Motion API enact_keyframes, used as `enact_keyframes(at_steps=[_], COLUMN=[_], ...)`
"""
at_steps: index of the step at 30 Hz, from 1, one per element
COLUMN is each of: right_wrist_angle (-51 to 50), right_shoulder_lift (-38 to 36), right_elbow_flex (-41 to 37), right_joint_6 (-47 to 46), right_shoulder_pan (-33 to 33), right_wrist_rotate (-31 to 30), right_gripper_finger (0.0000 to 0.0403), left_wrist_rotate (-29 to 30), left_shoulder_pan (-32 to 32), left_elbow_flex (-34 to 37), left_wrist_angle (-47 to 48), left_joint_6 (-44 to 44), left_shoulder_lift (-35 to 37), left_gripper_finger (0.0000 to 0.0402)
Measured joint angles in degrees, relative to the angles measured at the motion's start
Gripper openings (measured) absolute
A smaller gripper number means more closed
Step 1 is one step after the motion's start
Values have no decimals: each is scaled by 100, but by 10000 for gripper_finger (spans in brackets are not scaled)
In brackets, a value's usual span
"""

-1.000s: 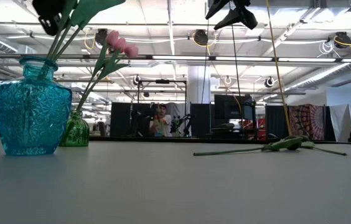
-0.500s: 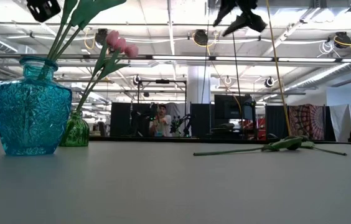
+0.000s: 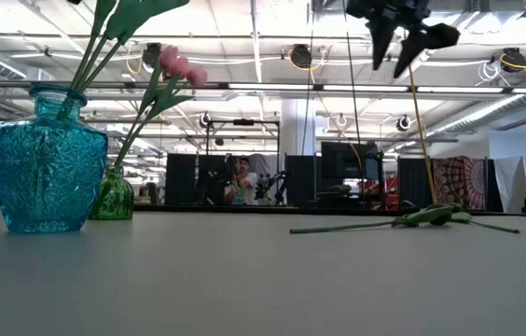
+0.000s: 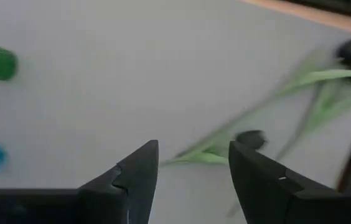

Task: Sort flowers into vase by color
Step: Put the top right black flower into the red vase

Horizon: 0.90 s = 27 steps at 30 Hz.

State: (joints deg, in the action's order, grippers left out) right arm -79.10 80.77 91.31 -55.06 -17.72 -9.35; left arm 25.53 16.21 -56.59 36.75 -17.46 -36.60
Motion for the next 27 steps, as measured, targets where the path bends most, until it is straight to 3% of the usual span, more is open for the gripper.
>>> enact_keyframes(at_steps=[4, 9, 21, 27], right_wrist_angle=[-604, -1085, -575, 469], right_shoulder_lift=[-2, -3, 0, 2], right_elbow_flex=[-87, -577, -2465, -3380], right_joint_6=[-478, -884, -1403, -1167], right_shoulder_pan=[148, 182, -264, -736], right_wrist_rotate=[-627, -715, -677, -250], right_gripper_finger=[187, 187, 187, 187], left_wrist_rotate=[911, 1509, 1599, 1597], left_shoulder_pan=[0, -8, -162, -162], left_elbow_flex=[-152, -404, -1042, -1136], left_wrist_angle=[-24, -25, -28, -24], left_joint_6=[138, 151, 886, 1049], left_shoulder_lift=[2, -2, -4, -7], left_gripper_finger=[191, 191, 191, 191])
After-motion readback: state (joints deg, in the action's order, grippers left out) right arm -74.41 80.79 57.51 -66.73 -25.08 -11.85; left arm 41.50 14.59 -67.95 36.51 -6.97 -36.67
